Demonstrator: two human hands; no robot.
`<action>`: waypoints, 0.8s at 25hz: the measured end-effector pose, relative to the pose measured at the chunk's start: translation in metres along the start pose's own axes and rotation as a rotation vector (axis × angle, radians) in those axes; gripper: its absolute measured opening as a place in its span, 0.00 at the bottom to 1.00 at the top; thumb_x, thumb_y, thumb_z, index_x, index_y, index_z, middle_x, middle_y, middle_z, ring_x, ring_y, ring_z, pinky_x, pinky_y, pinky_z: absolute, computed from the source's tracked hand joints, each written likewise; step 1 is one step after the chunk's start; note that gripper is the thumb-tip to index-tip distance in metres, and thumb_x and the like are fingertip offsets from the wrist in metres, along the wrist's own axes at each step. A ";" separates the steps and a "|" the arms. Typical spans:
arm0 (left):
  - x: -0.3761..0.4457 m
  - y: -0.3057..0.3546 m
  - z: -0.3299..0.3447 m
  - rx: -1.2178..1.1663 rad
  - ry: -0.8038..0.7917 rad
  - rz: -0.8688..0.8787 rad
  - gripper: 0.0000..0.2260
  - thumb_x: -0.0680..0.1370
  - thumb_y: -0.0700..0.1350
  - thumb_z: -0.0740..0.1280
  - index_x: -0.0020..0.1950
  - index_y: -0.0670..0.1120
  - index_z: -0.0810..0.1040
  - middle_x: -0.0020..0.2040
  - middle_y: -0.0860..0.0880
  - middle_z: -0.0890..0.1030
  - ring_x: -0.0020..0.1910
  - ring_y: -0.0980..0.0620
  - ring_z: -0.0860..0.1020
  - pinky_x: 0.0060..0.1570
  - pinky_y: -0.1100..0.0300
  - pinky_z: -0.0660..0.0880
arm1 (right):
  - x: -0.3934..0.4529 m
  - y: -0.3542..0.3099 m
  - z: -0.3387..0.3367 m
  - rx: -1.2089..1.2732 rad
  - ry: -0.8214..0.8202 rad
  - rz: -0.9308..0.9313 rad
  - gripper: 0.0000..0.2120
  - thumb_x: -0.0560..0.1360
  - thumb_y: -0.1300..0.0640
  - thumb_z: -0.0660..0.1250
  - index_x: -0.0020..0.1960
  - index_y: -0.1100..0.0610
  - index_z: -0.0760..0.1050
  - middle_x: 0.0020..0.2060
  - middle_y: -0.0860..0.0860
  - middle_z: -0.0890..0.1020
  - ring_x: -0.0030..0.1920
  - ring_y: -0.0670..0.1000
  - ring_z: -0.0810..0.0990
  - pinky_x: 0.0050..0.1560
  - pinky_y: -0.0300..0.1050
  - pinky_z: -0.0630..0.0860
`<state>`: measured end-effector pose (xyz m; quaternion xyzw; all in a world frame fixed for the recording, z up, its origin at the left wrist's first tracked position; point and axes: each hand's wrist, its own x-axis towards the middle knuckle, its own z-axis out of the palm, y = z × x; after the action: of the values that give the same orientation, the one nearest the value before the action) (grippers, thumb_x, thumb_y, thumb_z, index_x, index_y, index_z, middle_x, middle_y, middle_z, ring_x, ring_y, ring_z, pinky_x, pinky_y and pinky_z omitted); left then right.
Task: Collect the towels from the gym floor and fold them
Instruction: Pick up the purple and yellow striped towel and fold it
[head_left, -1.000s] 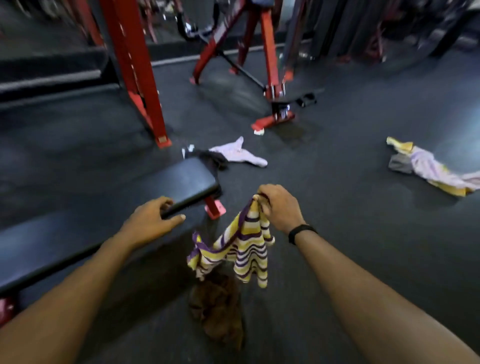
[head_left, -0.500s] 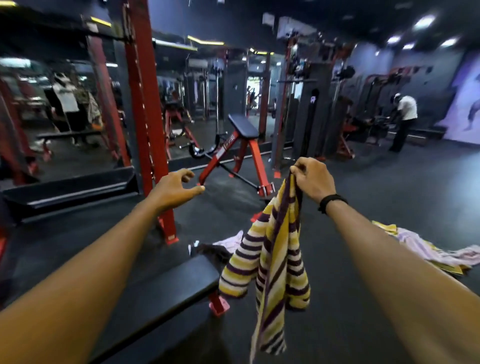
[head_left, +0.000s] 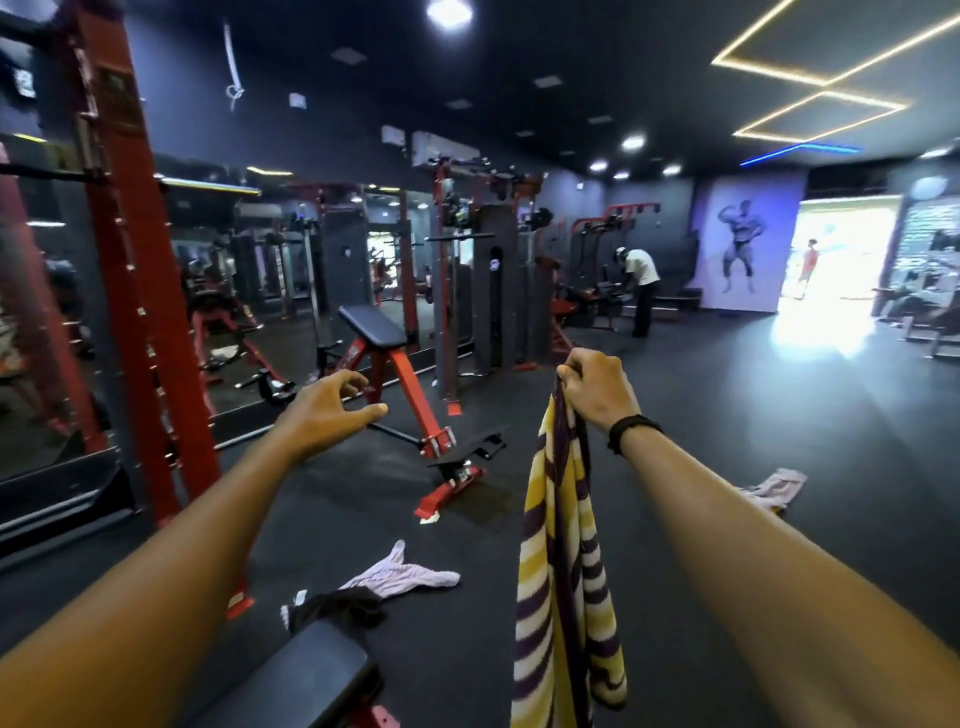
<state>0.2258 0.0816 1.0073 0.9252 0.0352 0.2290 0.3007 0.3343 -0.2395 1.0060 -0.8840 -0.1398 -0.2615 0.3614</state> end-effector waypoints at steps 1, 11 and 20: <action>0.005 0.008 0.007 -0.007 -0.020 0.026 0.23 0.71 0.54 0.73 0.63 0.47 0.75 0.58 0.45 0.79 0.56 0.48 0.77 0.59 0.54 0.74 | -0.001 0.007 -0.012 -0.006 0.023 0.017 0.11 0.77 0.55 0.63 0.36 0.53 0.70 0.38 0.55 0.79 0.44 0.60 0.79 0.43 0.46 0.72; 0.029 0.154 0.142 -0.168 -0.286 0.304 0.25 0.71 0.56 0.72 0.64 0.47 0.74 0.60 0.46 0.78 0.58 0.48 0.77 0.60 0.52 0.73 | -0.058 0.098 -0.185 -0.231 0.283 0.222 0.12 0.77 0.60 0.62 0.36 0.58 0.68 0.39 0.61 0.78 0.42 0.59 0.75 0.42 0.42 0.64; 0.004 0.313 0.277 -0.292 -0.474 0.525 0.23 0.72 0.53 0.72 0.64 0.46 0.74 0.61 0.45 0.78 0.58 0.48 0.77 0.58 0.55 0.72 | -0.127 0.194 -0.324 -0.423 0.395 0.391 0.10 0.77 0.60 0.62 0.37 0.61 0.71 0.37 0.56 0.77 0.44 0.59 0.76 0.42 0.47 0.69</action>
<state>0.3298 -0.3229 0.9903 0.8773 -0.3066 0.0808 0.3603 0.1973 -0.6131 1.0195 -0.8817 0.1620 -0.3767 0.2336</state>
